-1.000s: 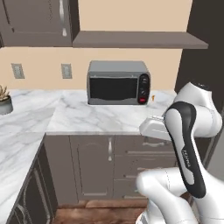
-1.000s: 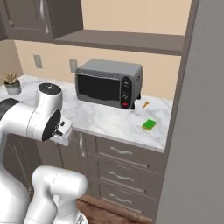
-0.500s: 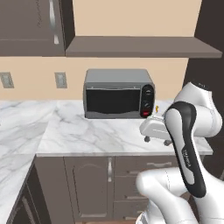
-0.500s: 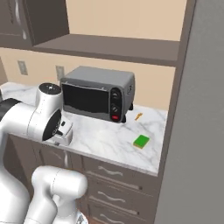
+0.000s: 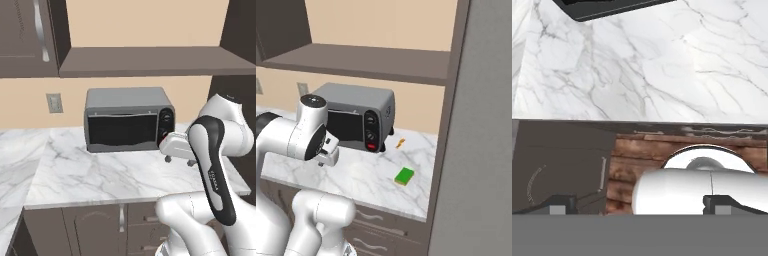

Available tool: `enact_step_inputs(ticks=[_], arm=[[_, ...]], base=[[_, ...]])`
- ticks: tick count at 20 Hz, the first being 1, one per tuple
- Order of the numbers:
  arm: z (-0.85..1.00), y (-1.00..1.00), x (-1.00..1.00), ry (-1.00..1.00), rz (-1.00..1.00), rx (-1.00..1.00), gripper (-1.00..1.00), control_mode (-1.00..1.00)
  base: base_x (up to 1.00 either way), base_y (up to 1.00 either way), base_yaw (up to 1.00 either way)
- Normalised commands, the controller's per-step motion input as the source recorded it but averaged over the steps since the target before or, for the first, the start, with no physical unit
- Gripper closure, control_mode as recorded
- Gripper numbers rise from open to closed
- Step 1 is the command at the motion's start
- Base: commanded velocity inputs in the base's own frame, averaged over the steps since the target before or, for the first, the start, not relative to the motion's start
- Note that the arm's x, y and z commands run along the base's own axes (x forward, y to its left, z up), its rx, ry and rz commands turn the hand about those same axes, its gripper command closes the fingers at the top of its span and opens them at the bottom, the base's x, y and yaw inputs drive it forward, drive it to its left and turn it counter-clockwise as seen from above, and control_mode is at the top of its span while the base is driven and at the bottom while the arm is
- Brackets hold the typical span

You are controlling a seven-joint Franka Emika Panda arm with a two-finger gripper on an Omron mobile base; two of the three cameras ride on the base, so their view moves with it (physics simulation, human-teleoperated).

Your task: Place the sponge inside the microwave to prepare for sanitizing.

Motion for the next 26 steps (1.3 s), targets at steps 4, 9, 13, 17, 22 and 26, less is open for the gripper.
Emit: enact_step_inputs(ticks=[4,9,13,17,22,26], arm=[[0.00,0.00,0.00,0.00,0.00,0.00,-1.00,1.00],[0.00,0.00,0.00,0.00,0.00,0.00,-1.00,1.00],[0.00,0.00,0.00,0.00,0.00,0.00,-1.00,1.00],[0.00,0.00,0.00,0.00,0.00,0.00,-1.00,1.00],[0.00,0.00,0.00,0.00,0.00,0.00,-1.00,1.00],[0.00,0.00,0.00,0.00,0.00,0.00,-1.00,1.00]], base=[[0.44,0.00,-0.28],[0.12,0.00,-0.13],[0.00,0.00,0.00],[0.00,0.00,0.00],[0.00,0.00,0.00],[0.00,0.00,0.00]])
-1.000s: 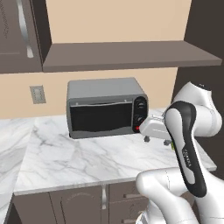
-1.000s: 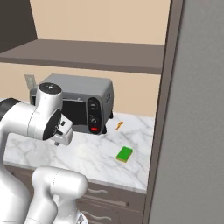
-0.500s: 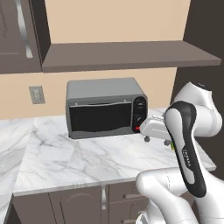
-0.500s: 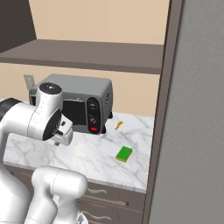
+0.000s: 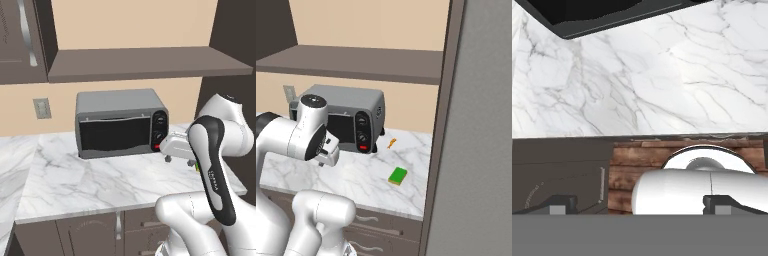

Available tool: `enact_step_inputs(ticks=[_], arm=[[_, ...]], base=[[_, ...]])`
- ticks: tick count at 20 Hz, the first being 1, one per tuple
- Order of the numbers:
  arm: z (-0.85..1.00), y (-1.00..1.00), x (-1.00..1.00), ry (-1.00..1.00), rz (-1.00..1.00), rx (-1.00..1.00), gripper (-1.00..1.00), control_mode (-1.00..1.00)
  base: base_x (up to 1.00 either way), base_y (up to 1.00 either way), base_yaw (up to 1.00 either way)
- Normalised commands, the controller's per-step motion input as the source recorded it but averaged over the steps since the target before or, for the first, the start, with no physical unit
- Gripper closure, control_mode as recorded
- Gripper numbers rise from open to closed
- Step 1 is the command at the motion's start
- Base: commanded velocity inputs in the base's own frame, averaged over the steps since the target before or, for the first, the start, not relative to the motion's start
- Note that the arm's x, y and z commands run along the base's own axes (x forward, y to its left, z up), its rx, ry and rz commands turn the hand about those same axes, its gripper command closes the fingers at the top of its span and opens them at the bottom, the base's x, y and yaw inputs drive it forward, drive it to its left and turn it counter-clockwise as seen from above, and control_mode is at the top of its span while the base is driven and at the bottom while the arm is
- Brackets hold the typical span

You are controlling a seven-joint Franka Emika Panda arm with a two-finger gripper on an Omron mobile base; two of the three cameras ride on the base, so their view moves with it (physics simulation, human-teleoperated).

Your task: Place the sponge inside the microwave to prepare for sanitizing.

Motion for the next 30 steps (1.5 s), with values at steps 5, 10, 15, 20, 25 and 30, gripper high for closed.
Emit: enact_step_inputs(ticks=[5,10,15,20,25,30], arm=[[0.00,0.00,0.00,0.00,0.00,0.00,-1.00,-1.00],[0.00,0.00,0.00,0.00,0.00,0.00,-1.00,-1.00],[0.00,0.00,0.00,0.00,0.00,0.00,-1.00,-1.00],[0.00,0.00,-0.02,0.00,0.00,0.00,-1.00,-1.00],[-0.05,-0.08,-0.01,0.03,-0.01,-0.02,-1.00,-1.00],[-0.04,-0.36,0.16,0.09,-0.03,-0.02,-1.00,-1.00]], base=[[0.00,0.00,0.00],[0.00,0.00,0.00],[0.00,0.00,0.00],[0.00,0.00,0.00],[0.00,0.00,0.00],[0.00,0.00,0.00]])
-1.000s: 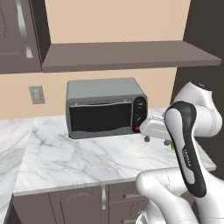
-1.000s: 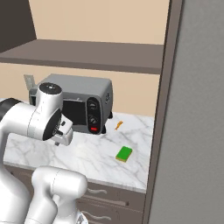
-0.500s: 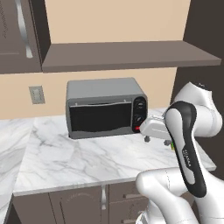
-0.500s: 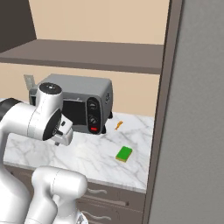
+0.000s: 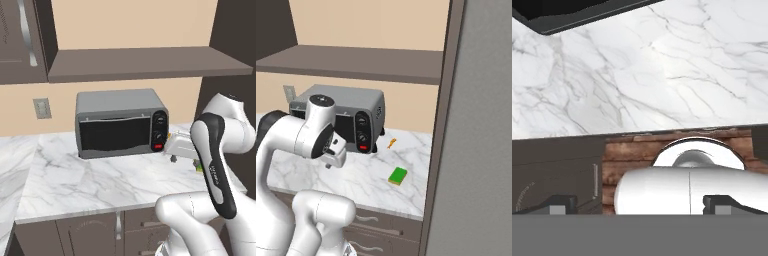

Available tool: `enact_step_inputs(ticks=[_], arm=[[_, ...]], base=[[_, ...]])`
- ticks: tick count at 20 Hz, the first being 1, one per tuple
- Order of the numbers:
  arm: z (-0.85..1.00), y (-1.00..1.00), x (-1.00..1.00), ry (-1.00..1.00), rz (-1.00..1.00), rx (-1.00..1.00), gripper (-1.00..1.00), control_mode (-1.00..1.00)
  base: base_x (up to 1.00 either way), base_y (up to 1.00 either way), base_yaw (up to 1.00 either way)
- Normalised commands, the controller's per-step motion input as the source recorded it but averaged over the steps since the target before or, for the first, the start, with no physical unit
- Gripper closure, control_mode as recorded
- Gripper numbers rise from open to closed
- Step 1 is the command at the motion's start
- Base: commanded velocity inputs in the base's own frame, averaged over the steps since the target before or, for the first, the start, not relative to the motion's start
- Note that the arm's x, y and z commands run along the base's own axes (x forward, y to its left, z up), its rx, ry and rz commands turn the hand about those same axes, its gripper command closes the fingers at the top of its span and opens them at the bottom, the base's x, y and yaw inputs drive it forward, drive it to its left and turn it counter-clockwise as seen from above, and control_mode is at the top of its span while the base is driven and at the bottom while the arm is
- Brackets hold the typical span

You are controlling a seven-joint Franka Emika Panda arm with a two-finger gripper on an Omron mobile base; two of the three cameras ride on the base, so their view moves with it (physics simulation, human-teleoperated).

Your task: Place the sponge inside the microwave to prepare for sanitizing.

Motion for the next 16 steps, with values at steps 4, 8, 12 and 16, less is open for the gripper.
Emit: enact_step_inputs(ticks=[4,8,12,16], arm=[[-0.08,-0.42,0.25,0.08,-0.04,-0.02,-1.00,-1.00],[-0.16,-0.40,0.29,0.03,-0.06,-0.05,-1.00,-1.00],[-0.22,-0.36,0.25,0.00,-0.03,-0.05,-1.00,-1.00],[-0.26,-0.33,0.24,0.03,0.02,0.00,-1.00,-1.00]], base=[[0.00,0.00,0.00],[0.00,0.00,0.00],[0.00,0.00,0.00],[0.00,0.00,0.00]])
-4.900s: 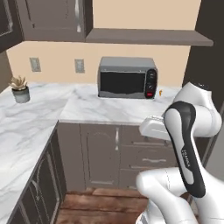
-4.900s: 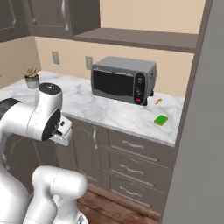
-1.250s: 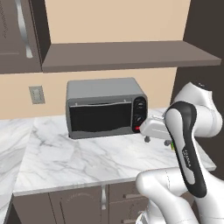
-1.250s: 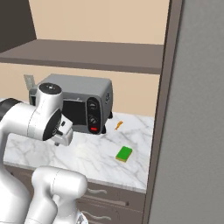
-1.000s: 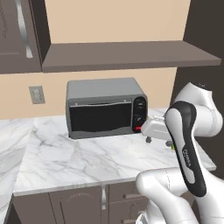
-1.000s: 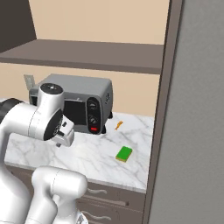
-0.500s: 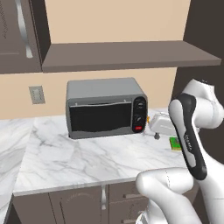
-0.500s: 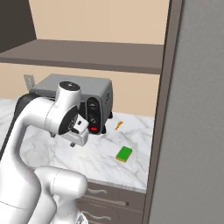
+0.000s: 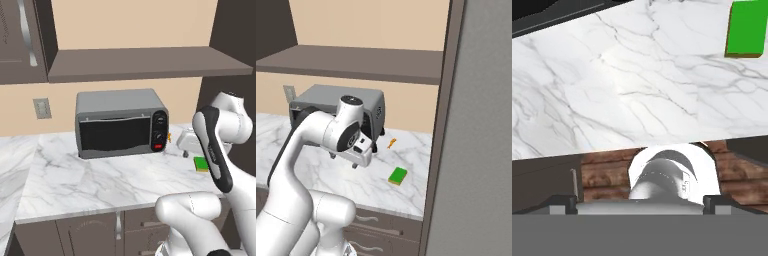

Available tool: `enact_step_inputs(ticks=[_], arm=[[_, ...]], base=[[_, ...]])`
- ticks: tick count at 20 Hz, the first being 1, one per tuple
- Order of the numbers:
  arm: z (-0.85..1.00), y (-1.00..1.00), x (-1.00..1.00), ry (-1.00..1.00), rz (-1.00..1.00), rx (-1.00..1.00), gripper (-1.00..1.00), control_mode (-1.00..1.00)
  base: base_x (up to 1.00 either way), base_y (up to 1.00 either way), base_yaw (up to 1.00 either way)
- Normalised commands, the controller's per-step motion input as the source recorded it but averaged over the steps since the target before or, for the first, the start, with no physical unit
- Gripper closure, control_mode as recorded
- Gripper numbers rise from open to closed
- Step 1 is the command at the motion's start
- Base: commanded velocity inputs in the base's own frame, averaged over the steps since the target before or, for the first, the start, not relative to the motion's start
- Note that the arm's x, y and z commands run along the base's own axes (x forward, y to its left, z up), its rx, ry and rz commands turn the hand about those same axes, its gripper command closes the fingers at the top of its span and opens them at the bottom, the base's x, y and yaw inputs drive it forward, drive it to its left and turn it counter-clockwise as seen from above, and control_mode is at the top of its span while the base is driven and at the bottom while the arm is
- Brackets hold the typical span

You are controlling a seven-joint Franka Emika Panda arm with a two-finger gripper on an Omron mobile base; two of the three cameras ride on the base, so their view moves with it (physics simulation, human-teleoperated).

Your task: Place the sponge inside the microwave to prepare for sanitizing.

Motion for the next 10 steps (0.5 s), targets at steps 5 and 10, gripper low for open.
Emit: enact_step_inputs(ticks=[5,10], arm=[[-0.26,-0.31,0.33,0.02,0.01,0.00,-1.00,-1.00],[-0.25,-0.27,0.42,0.00,0.00,-0.05,-1.00,-1.00]], base=[[0.00,0.00,0.00],[0.00,0.00,0.00]])
